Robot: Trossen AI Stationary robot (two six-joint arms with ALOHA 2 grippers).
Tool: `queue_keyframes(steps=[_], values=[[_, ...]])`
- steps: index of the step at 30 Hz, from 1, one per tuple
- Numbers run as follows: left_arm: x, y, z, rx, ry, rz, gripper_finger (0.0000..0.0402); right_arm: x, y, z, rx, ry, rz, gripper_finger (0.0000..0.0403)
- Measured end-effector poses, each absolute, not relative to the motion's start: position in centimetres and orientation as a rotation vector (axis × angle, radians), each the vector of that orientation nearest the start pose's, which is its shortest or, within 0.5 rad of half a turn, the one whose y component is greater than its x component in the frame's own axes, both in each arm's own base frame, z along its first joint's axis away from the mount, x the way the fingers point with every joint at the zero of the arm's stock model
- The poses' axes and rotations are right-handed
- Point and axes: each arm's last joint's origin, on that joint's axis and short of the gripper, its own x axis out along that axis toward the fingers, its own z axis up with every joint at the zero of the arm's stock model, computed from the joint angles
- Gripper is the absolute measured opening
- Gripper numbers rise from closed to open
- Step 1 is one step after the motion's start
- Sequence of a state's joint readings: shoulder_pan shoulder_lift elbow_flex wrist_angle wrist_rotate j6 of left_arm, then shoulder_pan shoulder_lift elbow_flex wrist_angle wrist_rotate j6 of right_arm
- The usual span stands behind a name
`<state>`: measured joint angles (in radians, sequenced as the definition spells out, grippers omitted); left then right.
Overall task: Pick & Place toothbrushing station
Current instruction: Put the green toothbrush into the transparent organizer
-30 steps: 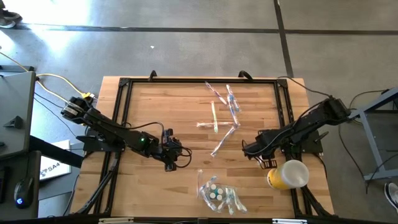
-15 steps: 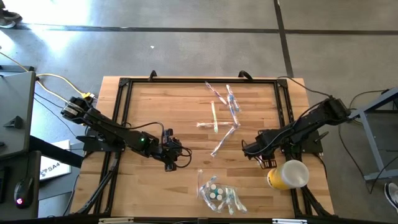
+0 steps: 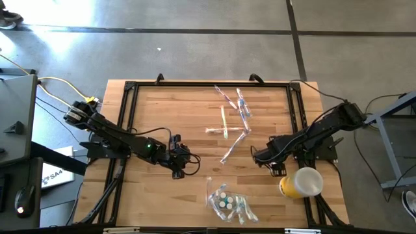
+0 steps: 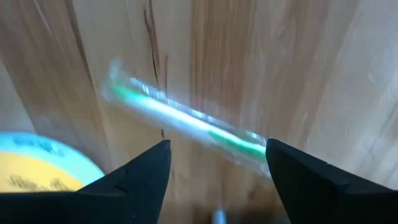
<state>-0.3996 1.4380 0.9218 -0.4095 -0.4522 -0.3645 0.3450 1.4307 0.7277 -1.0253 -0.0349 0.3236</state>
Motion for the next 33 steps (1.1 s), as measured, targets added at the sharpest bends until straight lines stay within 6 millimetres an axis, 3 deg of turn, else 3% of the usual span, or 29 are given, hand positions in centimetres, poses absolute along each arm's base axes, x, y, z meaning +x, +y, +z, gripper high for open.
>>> queue_keyframes(steps=[11, 19, 28, 33], values=[[26.7, -9.9, 22.2, 0.039, 0.815, 0.2, 0.0163, 21.1, 7.7, 15.7, 0.068, 1.41, 0.014, 0.0256], [26.7, -9.9, 22.1, 0.038, 0.815, 0.201, 0.0163, 20.2, 7.4, 15.6, -0.002, 1.497, 0.008, 0.0256], [26.6, -9.9, 22.1, 0.042, 0.818, 0.2, 0.0163, 19.8, 7.4, 15.6, 0.046, 1.558, 0.028, 0.0256], [26.6, -9.9, 22.1, 0.042, 0.818, 0.2, 0.0163, 18.6, 7.9, 15.6, 0.009, 1.662, 0.039, 0.0256]])
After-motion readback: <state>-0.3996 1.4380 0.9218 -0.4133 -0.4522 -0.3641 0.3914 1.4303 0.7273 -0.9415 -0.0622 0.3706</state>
